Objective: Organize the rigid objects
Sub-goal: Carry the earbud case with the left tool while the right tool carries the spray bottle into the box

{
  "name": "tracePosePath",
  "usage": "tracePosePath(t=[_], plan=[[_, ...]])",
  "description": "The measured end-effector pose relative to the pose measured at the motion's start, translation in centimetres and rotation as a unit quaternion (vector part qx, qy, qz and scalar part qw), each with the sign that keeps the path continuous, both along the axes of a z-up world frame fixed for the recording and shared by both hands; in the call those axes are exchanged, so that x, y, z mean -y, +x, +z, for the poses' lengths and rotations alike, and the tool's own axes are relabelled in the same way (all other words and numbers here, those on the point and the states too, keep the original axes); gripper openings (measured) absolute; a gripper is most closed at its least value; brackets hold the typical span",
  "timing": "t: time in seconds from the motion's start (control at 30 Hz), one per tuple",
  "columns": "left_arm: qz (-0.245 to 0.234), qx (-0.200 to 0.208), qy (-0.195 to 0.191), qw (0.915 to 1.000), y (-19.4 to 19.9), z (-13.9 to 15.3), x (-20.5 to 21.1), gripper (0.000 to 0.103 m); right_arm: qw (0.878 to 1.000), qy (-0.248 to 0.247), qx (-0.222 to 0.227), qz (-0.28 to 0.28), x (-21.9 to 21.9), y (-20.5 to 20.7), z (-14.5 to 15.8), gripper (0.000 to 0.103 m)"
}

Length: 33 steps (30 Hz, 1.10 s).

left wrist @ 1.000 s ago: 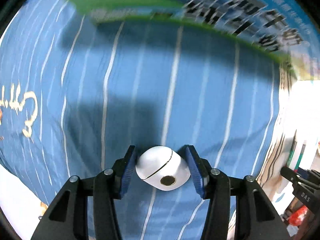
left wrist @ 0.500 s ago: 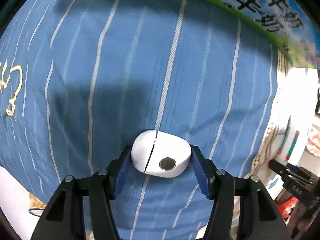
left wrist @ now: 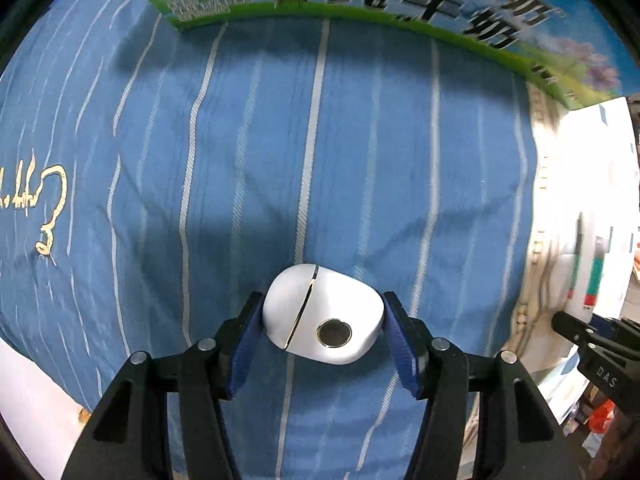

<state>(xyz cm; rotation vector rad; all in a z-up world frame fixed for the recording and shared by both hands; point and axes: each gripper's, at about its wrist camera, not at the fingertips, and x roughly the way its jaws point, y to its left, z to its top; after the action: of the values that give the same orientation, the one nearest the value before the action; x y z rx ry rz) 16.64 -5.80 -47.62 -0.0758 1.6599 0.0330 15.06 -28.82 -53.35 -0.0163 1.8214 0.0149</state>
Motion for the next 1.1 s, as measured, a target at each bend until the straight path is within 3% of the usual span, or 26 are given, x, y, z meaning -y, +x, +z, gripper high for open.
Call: tracePosePath(t=[0.23, 0.43, 0.7, 0.77, 1.1], plan=[[-0.003, 0.040, -0.036, 0.9985, -1.1, 5.2, 2.6, 0.056, 0.997, 0.061, 0.025, -0.029, -0.4, -1.3, 3.2, 0.034], [-0.011, 0.093, -0.079, 0.9925, -0.5, 12.0, 4.8, 0.055, 0.989, 0.124, 0.065, -0.049, -0.9, -1.1, 8.0, 0.033], [-0.024, 0.156, -0.111, 0.9812, 3.2, 19.9, 1.4, 0.056, 0.977, 0.169, 0.119, -0.047, -2.4, 1.9, 15.5, 0.031], [-0.023, 0.164, -0.117, 0.9792, 5.1, 20.0, -0.8, 0.056, 0.976, 0.171, 0.129, -0.041, -2.5, 2.4, 16.7, 0.031], [-0.011, 0.202, -0.118, 0.9721, 11.4, 22.0, -4.0, 0.056, 0.956, 0.195, 0.216, -0.045, -3.5, 8.2, 24.5, 0.030]])
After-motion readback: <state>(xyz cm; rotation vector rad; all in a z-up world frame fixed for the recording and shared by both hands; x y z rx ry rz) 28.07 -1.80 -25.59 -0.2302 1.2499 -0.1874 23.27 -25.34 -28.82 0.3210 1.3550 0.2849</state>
